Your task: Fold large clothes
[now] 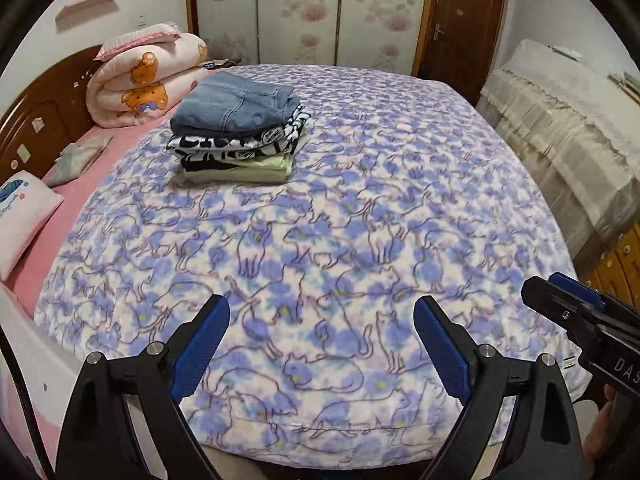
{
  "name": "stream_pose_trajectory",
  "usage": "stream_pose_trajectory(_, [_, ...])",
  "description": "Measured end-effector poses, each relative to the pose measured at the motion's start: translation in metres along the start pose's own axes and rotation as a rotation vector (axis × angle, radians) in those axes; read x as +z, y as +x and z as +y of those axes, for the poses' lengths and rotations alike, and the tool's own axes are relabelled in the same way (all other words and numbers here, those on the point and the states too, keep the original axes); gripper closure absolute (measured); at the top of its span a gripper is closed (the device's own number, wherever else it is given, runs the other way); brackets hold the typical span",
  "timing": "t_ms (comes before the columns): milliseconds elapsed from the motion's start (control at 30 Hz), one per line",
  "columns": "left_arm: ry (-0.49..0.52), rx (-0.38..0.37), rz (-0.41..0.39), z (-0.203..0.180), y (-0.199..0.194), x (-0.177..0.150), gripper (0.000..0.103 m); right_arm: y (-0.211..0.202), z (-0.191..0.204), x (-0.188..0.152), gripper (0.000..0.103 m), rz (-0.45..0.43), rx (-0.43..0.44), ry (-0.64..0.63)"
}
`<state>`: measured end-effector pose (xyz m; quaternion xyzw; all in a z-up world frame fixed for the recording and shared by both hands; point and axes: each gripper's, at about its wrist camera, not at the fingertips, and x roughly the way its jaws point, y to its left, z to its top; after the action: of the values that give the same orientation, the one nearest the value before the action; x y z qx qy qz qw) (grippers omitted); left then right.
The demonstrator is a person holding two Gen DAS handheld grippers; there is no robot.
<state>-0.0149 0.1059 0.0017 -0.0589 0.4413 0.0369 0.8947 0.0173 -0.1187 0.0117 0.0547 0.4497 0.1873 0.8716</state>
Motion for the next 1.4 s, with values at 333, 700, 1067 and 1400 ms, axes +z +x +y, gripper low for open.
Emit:
stream_pose_trajectory(333, [-0.005,0.018,0.007,-0.012,0.026,-0.022,0.011,0.017,-0.012,-0.032,0.046,0.011,-0.086,0.032])
stream_pose_trajectory(700, [0.018,-0.032,0.028,-0.027,0.038,-0.032,0.011,0.018,-0.019,-0.042,0.037,0.001,-0.085,0.049])
stream_pose_trajectory(1067, [0.018,-0.054,0.061,-0.033,0.046,-0.037,0.011,0.021,-0.027,-0.047,0.037,0.010,-0.087,0.057])
stream_pose_trajectory(1400, [0.023,-0.051,0.063,-0.031,0.047,-0.038,0.011,0.024,-0.022,-0.047,0.037,0.008,-0.099,0.045])
